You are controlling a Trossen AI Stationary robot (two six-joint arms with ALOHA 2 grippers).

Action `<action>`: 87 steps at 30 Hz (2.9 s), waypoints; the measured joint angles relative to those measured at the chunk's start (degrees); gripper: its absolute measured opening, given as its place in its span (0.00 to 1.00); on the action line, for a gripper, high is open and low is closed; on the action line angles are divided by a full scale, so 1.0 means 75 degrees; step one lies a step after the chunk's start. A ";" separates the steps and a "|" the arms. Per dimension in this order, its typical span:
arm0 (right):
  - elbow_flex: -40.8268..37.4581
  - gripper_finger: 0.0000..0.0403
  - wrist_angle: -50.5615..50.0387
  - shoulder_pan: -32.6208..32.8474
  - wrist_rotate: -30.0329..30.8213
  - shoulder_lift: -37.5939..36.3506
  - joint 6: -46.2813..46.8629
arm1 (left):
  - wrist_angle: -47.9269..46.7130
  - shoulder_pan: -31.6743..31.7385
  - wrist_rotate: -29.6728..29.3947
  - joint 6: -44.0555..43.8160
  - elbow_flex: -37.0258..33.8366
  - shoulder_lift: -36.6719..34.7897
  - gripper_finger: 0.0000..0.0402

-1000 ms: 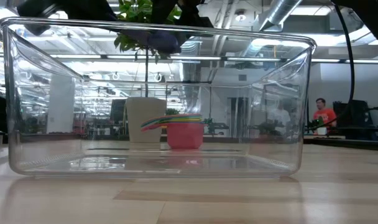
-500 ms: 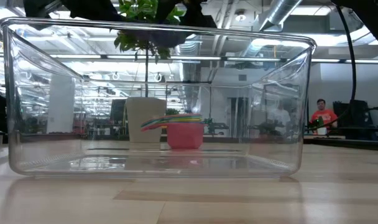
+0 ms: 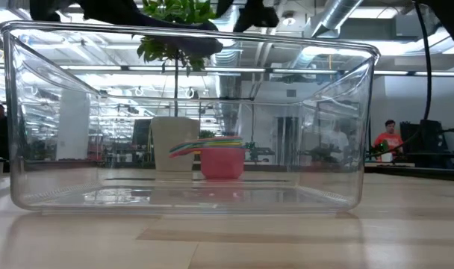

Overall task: Nest measuring cups in basket
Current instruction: Stack the dark blue measuring cups on top of the orange measuring cups

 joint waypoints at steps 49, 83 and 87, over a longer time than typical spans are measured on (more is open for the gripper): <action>-0.0136 0.48 -0.1704 0.4701 0.7384 -0.1607 0.3710 | 0.5653 0.6728 0.9851 -1.0245 -0.2011 0.1104 0.00; -0.0136 0.42 -0.1707 0.4701 0.7328 -0.1607 0.3653 | 0.4979 0.7014 0.9971 -0.9425 -0.2011 0.1399 0.00; -0.0136 0.41 -0.1708 0.4701 0.7316 -0.1607 0.3644 | 0.4869 0.6928 1.0013 -0.9407 -0.2011 0.1399 0.00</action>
